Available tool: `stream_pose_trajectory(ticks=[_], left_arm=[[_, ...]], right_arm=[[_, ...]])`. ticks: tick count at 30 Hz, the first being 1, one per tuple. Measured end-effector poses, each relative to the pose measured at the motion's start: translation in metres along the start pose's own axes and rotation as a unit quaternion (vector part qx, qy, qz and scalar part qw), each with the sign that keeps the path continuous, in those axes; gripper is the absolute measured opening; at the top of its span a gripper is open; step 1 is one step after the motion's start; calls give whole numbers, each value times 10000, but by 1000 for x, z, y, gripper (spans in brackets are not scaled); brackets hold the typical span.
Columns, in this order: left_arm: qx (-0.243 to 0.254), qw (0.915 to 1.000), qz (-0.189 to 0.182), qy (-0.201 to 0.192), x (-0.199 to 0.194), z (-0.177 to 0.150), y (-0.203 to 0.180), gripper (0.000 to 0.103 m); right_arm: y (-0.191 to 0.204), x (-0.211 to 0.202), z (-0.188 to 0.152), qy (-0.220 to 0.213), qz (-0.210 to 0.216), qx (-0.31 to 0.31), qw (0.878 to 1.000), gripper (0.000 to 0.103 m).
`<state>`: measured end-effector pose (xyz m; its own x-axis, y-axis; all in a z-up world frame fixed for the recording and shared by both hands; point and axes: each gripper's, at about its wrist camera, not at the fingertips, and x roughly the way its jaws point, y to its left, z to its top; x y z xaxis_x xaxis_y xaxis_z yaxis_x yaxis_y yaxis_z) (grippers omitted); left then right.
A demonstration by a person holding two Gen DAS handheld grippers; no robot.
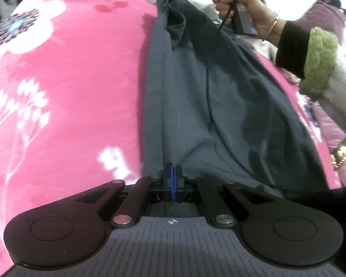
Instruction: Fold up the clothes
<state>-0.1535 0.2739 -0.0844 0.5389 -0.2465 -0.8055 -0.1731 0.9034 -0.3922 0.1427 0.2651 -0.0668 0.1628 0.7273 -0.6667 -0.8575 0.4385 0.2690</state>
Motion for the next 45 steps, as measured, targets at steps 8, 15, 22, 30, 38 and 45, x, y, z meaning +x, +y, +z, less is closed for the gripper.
stream_pose_trajectory(ticks=[8, 15, 22, 30, 38, 45], left_arm=[[-168, 9992, 212, 300, 5, -13, 18, 0], [-128, 9989, 146, 434, 5, -12, 20, 3], [-37, 9983, 423, 403, -16, -5, 22, 20], [265, 9975, 590, -284, -47, 36, 0, 21], [1306, 9900, -454, -297, -1, 102, -109, 30], [2010, 9764, -789, -8, 65, 140, -185, 30]], right_arm=[[-63, -19, -20, -107, 483, 1224, 9912, 42], [-155, -224, -57, -1221, 725, 2041, 9686, 48], [-199, -439, -174, -1757, -444, 2890, 9400, 59], [-174, -485, -305, -1447, -433, 4128, 8982, 60], [-127, -409, -346, -282, -813, 3992, 9128, 61], [-115, -407, -321, 33, -1304, 3008, 9447, 61]])
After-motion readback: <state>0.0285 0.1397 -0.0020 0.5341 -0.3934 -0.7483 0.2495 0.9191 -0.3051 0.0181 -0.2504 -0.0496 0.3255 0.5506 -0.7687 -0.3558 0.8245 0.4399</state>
